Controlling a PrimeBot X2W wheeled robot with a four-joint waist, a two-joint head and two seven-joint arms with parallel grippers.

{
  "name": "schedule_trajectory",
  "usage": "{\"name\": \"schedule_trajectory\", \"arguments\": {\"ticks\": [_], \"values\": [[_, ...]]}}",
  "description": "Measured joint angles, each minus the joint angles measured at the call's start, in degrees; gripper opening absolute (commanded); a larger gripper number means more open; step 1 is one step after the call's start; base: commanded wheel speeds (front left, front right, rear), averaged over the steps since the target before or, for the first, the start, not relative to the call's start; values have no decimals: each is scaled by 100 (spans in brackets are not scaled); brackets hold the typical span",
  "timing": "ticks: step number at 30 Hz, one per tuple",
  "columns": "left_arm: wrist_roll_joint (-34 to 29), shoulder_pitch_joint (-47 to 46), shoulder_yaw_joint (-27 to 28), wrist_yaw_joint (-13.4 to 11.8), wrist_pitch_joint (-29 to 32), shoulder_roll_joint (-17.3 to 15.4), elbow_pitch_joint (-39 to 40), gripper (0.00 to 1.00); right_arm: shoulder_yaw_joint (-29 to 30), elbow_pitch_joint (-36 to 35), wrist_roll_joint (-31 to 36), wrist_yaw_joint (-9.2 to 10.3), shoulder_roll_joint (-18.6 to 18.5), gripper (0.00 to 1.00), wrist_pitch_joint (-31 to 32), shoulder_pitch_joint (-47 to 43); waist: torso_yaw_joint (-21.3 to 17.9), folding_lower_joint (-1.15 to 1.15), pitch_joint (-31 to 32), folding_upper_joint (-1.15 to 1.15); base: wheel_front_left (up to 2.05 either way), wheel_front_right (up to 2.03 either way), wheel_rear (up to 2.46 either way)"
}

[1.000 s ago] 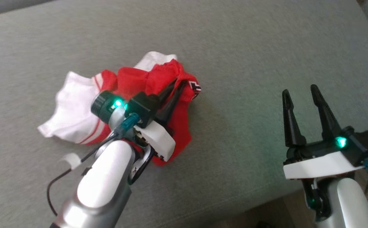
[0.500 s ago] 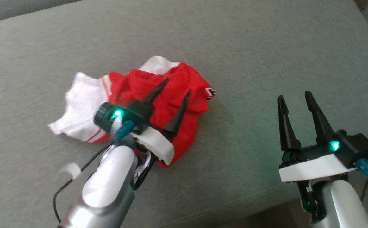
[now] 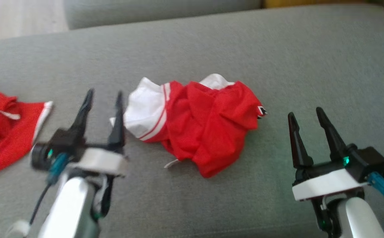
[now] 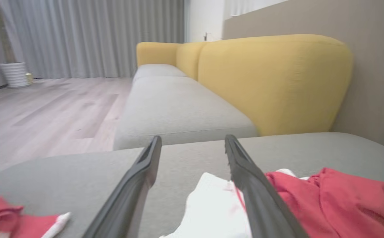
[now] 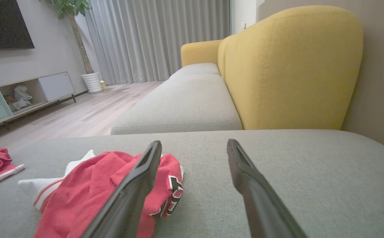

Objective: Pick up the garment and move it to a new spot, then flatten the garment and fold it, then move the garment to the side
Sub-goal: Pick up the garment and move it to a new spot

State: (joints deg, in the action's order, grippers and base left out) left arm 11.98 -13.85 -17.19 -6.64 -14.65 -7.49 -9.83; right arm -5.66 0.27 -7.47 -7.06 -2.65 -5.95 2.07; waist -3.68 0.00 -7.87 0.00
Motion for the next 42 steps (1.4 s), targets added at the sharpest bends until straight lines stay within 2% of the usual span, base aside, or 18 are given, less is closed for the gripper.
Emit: {"name": "schedule_trajectory", "arguments": {"ticks": [6,20,42], "values": [[78,710,363,-92,0,-223,80,100,37,-10,110,0,1,100,76,-123,266,0,300,0,0,0,0],[172,1465,214,16,0,-249,55,100,191,-91,157,0,2,100,227,-676,427,0,835,0,0,0,0],[77,1598,45,-69,77,-313,93,100,198,-199,201,0,2,100,323,-759,429,0,882,0,0,0,0]]}}
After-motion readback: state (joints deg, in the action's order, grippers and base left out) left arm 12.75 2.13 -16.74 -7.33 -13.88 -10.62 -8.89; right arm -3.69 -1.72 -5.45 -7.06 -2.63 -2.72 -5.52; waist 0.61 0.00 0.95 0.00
